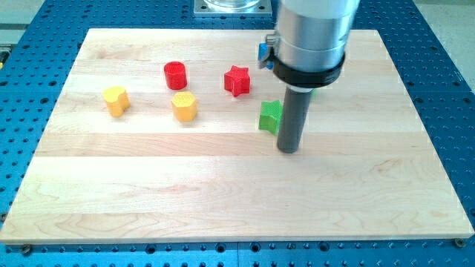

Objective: Slide the green star closer to the blue cube

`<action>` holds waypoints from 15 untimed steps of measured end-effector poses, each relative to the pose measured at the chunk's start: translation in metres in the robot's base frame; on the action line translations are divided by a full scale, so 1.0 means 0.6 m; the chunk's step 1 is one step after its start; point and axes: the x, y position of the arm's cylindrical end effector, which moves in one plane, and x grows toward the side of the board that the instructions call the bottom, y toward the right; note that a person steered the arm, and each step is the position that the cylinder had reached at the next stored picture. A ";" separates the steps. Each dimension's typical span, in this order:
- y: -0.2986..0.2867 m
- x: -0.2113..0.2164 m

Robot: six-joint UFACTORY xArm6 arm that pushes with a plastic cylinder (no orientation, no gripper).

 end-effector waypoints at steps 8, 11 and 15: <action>-0.032 -0.120; -0.033 -0.100; -0.047 -0.141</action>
